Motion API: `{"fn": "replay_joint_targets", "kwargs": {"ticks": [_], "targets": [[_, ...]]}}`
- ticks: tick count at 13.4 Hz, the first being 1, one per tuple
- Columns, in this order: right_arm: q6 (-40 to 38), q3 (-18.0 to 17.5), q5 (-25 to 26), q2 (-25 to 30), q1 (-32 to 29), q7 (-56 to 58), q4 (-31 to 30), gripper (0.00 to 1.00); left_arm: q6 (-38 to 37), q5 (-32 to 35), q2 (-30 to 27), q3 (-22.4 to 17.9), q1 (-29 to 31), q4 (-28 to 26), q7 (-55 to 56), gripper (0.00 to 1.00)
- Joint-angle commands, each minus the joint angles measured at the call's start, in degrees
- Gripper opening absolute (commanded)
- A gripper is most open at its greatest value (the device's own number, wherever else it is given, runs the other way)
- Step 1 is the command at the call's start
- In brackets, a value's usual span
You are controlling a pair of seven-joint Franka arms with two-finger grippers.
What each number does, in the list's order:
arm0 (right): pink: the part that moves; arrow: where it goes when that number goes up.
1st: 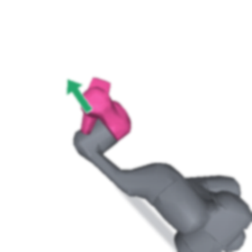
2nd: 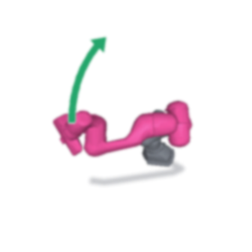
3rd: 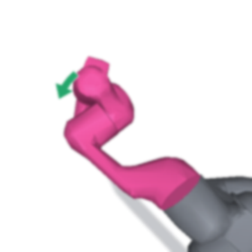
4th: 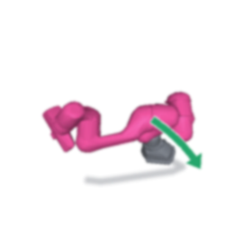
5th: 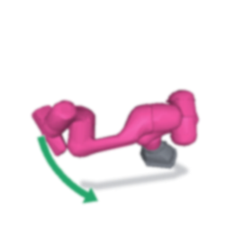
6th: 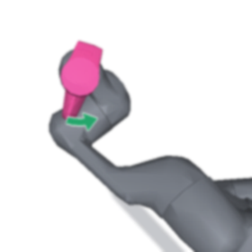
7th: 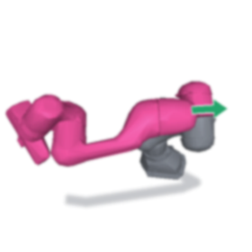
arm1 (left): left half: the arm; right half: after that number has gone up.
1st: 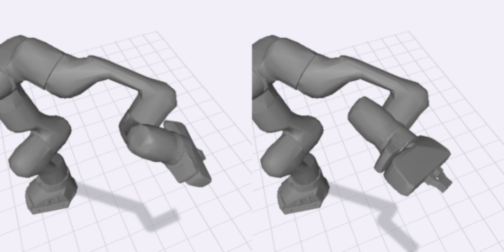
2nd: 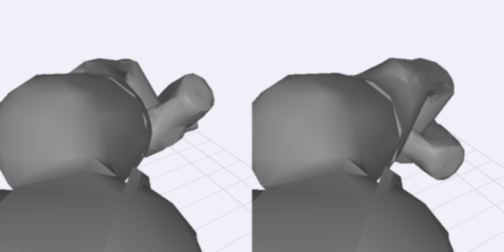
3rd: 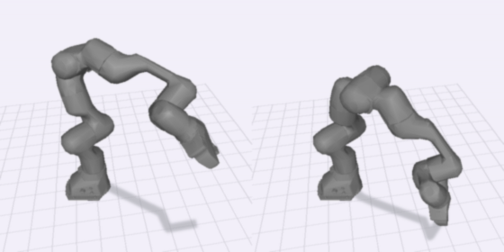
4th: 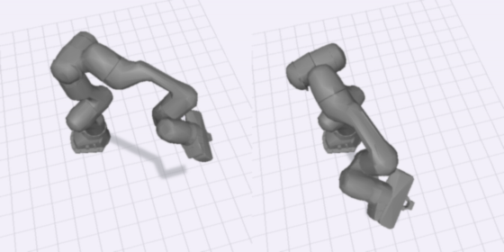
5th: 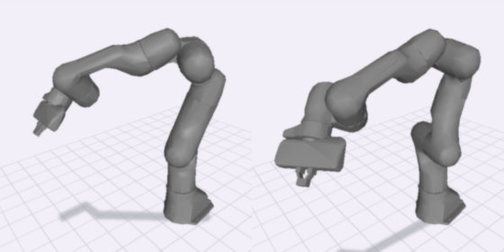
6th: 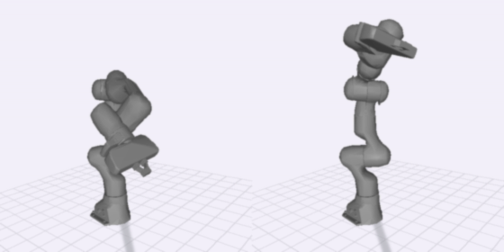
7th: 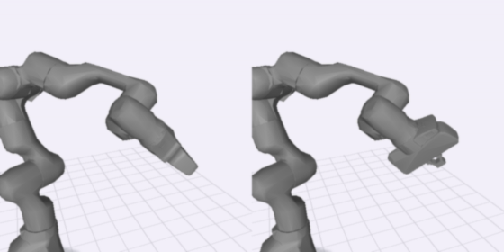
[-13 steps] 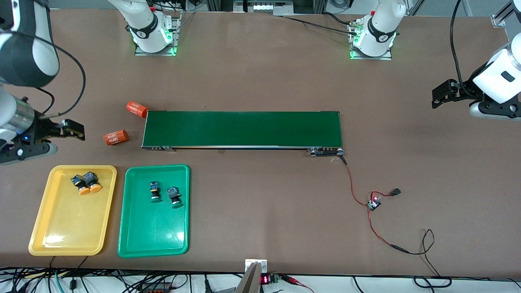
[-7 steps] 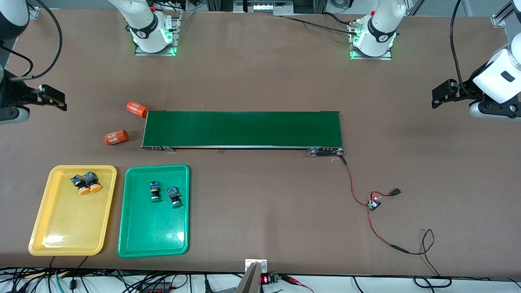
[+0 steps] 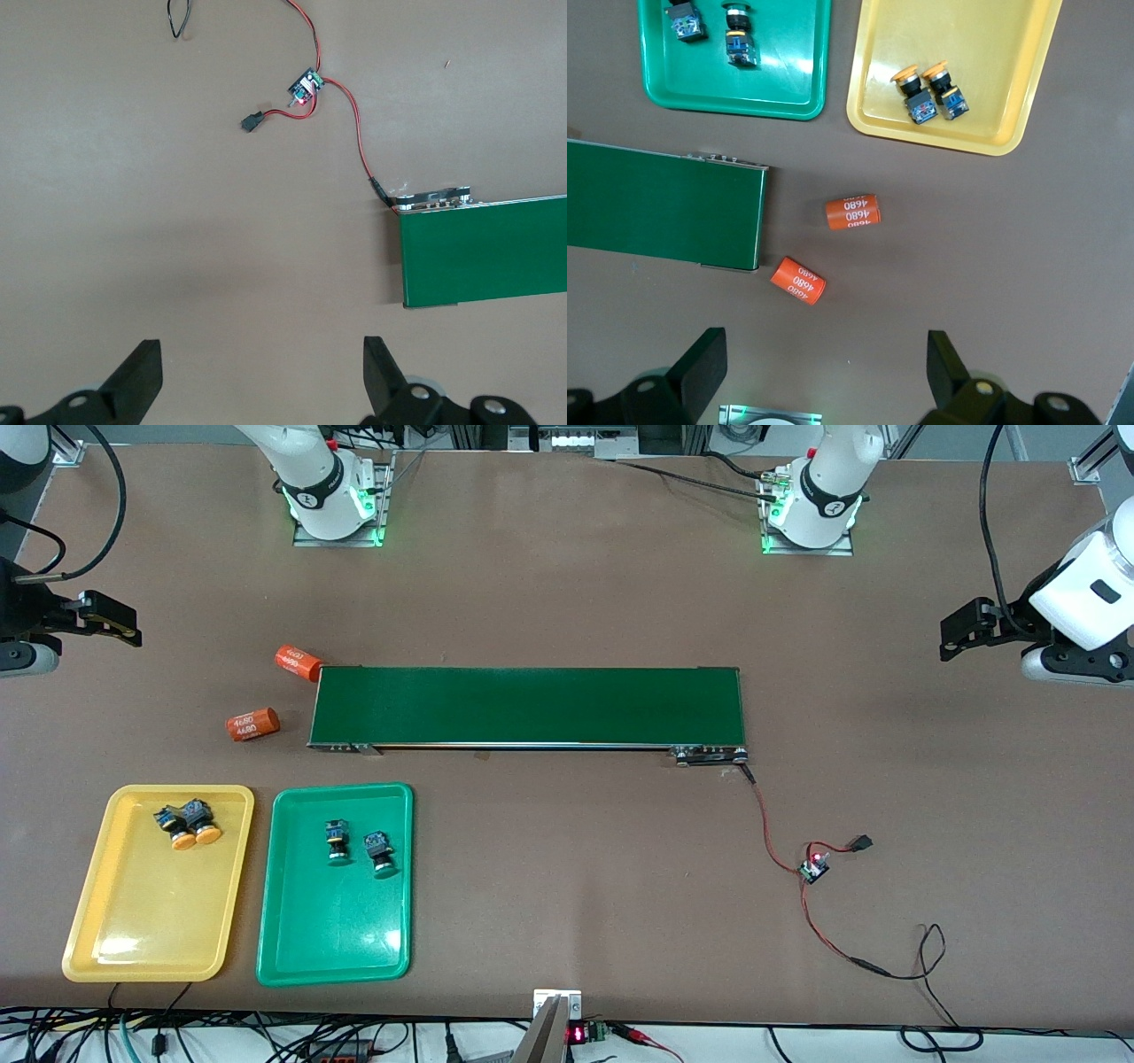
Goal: Sort buttons by color to trays
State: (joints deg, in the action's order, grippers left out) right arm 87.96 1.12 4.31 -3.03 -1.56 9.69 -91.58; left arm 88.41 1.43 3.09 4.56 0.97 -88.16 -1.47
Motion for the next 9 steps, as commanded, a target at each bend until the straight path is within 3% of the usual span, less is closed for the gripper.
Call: {"fn": "replay_joint_targets", "kwargs": {"ticks": [1, 9], "targets": [[-0.59, -0.24, -0.80, 0.75, 0.24, -6.42, -0.62, 1.00, -1.39, -0.99, 0.16, 0.01, 0.34, 1.33, -1.26, 1.00], [-0.15, -0.33, -0.88, 0.83, 0.42, -6.44, -0.62, 1.00, -1.57, -0.99, 0.16, 0.01, 0.26, 1.33, -1.26, 1.00]]}}
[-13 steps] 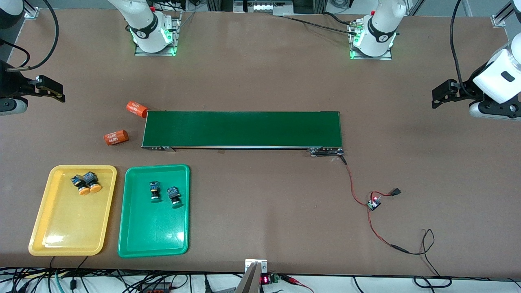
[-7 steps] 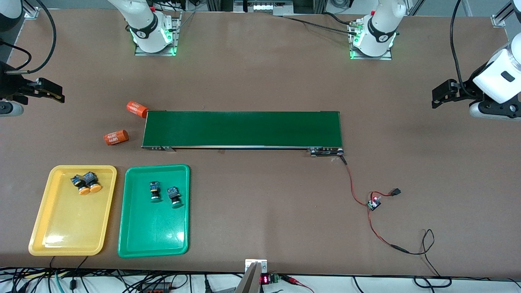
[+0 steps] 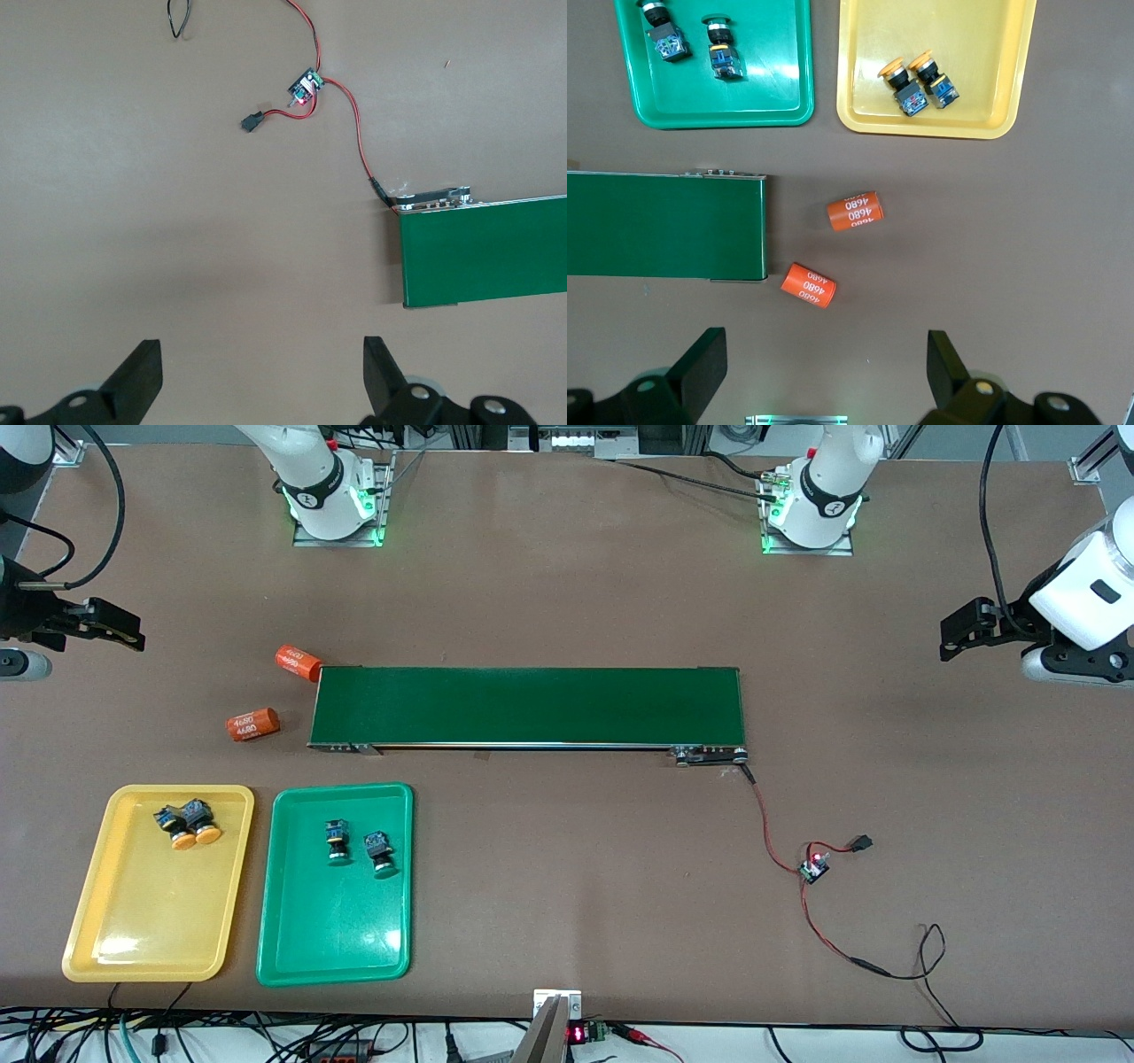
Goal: Sort buttons by color to trays
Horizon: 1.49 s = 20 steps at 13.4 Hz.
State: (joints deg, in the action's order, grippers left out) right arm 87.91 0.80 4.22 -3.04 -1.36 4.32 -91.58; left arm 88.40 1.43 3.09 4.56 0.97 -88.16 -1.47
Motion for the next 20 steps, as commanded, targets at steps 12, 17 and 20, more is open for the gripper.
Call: {"fn": "replay_joint_targets", "kwargs": {"ticks": [12, 17, 20], "targets": [[-3.10, 0.08, -1.93, 2.86, 0.39, -1.07, -0.79, 1.00, -1.74, -0.99, 0.16, 0.18, 0.26, 1.33, -1.26, 1.00], [0.41, 0.16, -6.07, 2.16, 0.39, -1.42, -0.88, 1.00, -1.83, -0.99, 0.16, 0.01, 0.34, 1.33, -1.26, 1.00], [0.51, 0.16, -6.07, 1.99, 0.39, -1.51, -0.88, 1.00, -1.92, -0.99, 0.16, 0.01, 0.26, 1.33, -1.26, 1.00]]}}
